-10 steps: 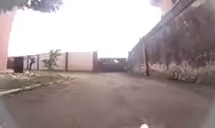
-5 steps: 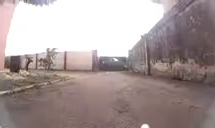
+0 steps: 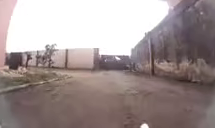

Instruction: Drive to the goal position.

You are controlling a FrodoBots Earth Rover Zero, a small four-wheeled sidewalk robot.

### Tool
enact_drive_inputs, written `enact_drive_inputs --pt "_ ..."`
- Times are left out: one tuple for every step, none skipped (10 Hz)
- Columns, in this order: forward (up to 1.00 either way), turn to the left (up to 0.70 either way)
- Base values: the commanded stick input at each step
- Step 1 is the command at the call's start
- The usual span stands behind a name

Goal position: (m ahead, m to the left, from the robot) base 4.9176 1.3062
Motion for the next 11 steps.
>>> enact_drive_inputs --pt "0.7 0.0" --pt "0.7 0.0" --pt "0.7 0.0" --pt "0.7 0.0" --pt "0.7 0.0" --pt "0.7 0.0" --pt "0.7 0.0" --pt "0.7 0.0" --pt "0.7 0.0" --pt "0.7 0.0" --pt "0.7 0.0"
